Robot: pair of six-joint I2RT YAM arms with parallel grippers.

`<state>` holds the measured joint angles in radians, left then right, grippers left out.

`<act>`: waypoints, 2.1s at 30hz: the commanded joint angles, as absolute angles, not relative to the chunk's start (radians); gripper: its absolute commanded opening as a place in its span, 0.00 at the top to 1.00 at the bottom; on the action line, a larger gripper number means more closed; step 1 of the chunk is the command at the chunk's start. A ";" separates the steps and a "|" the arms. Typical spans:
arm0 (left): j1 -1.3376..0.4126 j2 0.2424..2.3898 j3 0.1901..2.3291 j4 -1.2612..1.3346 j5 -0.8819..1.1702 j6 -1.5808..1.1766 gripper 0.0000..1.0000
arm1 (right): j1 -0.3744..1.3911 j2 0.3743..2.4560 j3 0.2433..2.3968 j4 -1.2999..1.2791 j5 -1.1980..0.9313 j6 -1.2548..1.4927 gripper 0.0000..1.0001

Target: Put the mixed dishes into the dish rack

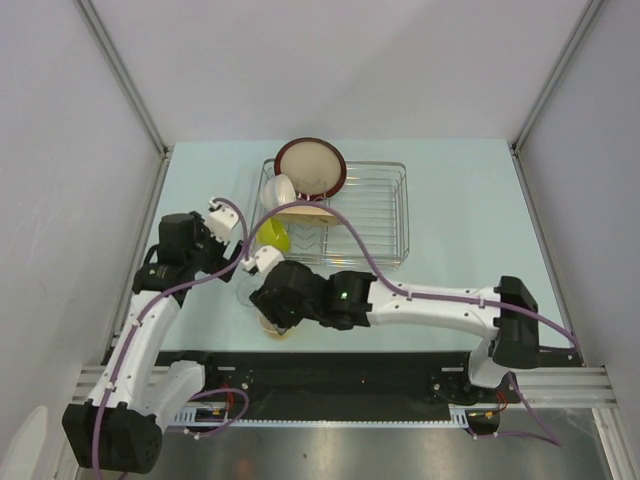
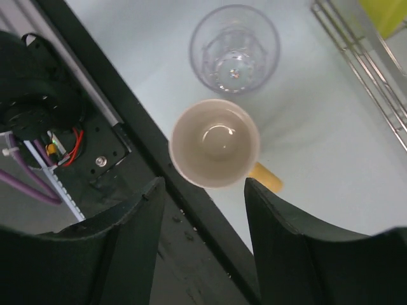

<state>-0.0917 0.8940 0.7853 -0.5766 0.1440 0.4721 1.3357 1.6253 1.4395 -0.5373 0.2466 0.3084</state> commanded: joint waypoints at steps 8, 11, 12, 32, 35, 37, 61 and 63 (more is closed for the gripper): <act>0.060 0.862 0.822 -0.618 0.274 0.442 0.00 | 1.394 1.766 1.562 -0.561 0.227 0.261 0.44; 0.087 0.867 0.836 -0.630 0.301 0.454 0.00 | 1.382 1.755 1.525 -0.581 0.267 0.276 0.44; 0.090 0.871 0.848 -0.637 0.305 0.460 0.00 | 1.367 1.744 1.510 -0.581 0.285 0.281 0.45; 0.092 0.867 0.952 -0.825 0.451 0.612 0.00 | 1.233 1.661 1.310 -0.491 0.212 0.354 0.47; 0.091 0.877 0.972 -0.838 0.450 0.626 0.00 | 1.230 1.657 1.292 -0.483 0.209 0.356 0.48; 0.091 0.885 0.976 -0.839 0.442 0.630 0.00 | 1.232 1.648 1.279 -0.480 0.210 0.348 0.50; 0.091 0.891 0.962 -0.856 0.477 0.655 0.00 | 1.129 1.517 1.259 -0.402 0.022 0.417 0.50; 0.090 0.890 0.966 -0.859 0.476 0.655 0.00 | 1.141 1.548 1.295 -0.391 0.015 0.400 0.51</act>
<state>0.0837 0.9066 0.9447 -0.8661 0.4351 0.6456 1.1244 1.4990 1.2289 -0.4488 0.0593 0.4038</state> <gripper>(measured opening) 0.996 0.498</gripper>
